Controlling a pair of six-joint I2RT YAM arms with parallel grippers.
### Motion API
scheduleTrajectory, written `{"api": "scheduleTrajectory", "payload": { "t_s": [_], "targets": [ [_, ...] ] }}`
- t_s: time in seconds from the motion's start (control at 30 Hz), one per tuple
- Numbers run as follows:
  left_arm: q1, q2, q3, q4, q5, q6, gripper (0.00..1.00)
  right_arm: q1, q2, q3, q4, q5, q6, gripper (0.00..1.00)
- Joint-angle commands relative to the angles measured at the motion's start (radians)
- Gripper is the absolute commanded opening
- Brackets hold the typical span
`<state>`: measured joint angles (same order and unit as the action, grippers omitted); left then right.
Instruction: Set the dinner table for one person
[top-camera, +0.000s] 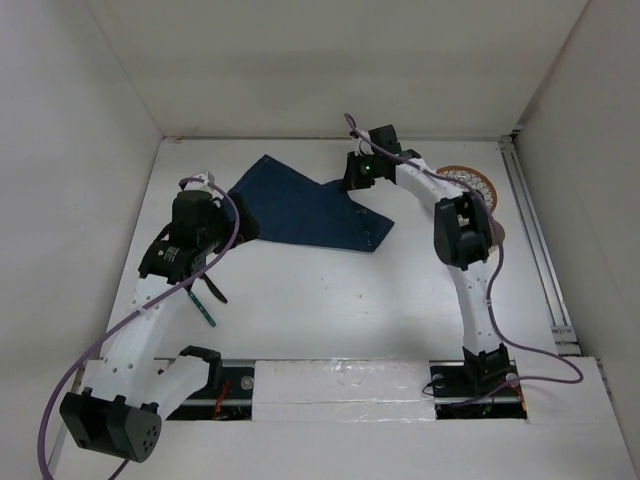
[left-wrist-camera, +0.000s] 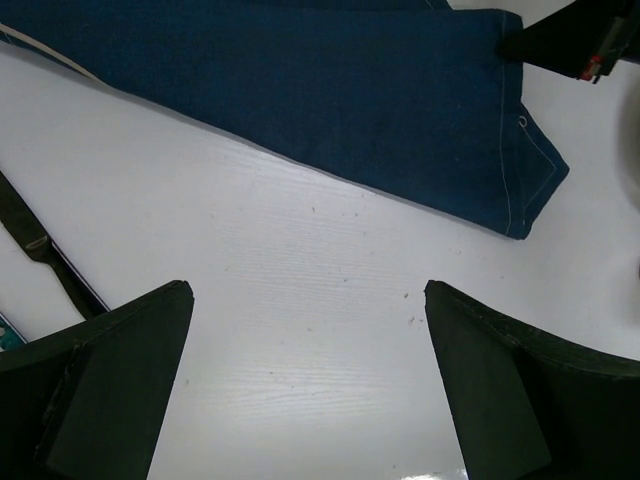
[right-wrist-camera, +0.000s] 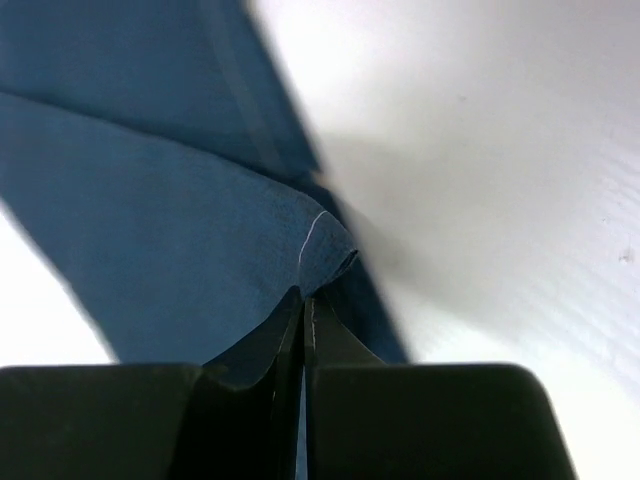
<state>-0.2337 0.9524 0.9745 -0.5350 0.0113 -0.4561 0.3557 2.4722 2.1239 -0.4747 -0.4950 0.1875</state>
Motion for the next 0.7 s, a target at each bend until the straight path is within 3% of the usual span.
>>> {"api": "scheduleTrajectory", "payload": {
  "t_s": [0.0,0.2,0.27,0.3,0.37,0.5,0.53,0.57,0.6,0.67],
  "targets": [
    [0.004,-0.018,-0.017,0.038,-0.001,0.005,0.99,0.017,-0.243,-0.114,0.192,-0.040,-0.003,0.05],
    [0.013,-0.018,-0.017,0.056,-0.010,-0.004,0.99,0.078,-0.481,-0.421,0.290,-0.103,0.015,0.06],
    [0.013,-0.018,-0.026,0.056,-0.010,-0.004,0.99,0.124,-0.617,-0.644,0.347,-0.103,0.038,0.08],
    [0.013,-0.018,-0.026,0.056,-0.010,-0.004,0.99,0.124,-0.618,-0.645,0.375,-0.115,0.047,0.08],
    [0.013,-0.018,-0.026,0.069,-0.020,-0.013,0.99,0.187,-0.717,-0.816,0.463,-0.125,0.072,0.08],
    [0.023,-0.009,-0.037,0.078,-0.030,-0.013,0.99,0.301,-0.872,-1.025,0.488,-0.045,0.112,0.16],
    [0.023,-0.009,-0.037,0.078,-0.030,-0.013,0.99,0.319,-0.907,-1.068,0.489,-0.030,0.124,0.23],
    [0.023,-0.009,-0.037,0.078,-0.030,-0.013,0.99,0.348,-0.977,-1.141,0.489,-0.013,0.133,0.60],
    [0.033,-0.009,-0.037,0.078,-0.040,-0.024,0.99,0.359,-1.018,-1.177,0.489,0.008,0.159,0.73],
    [0.033,0.000,-0.028,0.078,-0.066,-0.042,0.99,0.382,-1.096,-1.234,0.479,0.061,0.173,0.88]
  ]
}}
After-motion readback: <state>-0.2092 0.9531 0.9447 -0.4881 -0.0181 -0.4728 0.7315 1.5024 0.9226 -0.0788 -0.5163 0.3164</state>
